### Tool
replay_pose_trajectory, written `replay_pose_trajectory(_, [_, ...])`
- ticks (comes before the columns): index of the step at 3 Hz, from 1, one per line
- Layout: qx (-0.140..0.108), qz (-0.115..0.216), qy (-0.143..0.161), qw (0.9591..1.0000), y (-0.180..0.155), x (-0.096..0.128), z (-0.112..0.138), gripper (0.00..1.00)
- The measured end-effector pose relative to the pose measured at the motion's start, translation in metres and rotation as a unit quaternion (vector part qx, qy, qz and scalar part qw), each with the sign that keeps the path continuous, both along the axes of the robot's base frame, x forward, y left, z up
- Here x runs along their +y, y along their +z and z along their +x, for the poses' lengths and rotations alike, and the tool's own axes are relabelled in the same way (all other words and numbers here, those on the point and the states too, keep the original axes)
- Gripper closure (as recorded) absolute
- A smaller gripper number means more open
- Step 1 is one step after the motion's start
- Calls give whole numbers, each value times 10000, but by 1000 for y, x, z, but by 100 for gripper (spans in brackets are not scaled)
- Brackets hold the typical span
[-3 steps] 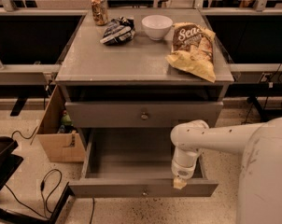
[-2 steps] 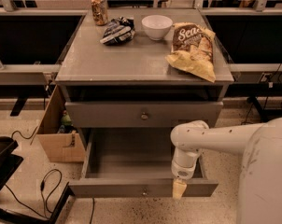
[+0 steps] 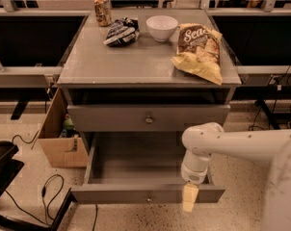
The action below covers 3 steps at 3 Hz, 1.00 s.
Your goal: Open middle drawer
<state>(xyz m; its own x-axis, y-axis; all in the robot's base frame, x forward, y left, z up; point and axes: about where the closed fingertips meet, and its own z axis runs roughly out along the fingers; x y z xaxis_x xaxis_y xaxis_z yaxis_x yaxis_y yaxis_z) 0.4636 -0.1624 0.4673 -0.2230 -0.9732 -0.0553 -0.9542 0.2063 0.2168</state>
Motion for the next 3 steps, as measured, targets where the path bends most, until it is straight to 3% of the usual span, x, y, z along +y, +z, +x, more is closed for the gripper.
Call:
replay_pose_trajectory(1, [-452,121,307,9984,42,-19,-5,0])
replay_pose_trajectory(2, [-840,-87,777,9934,102,-30,-22,0])
replay_pose_trajectory(3, [-1137,-601,1168,9848,174,-34,-31,0])
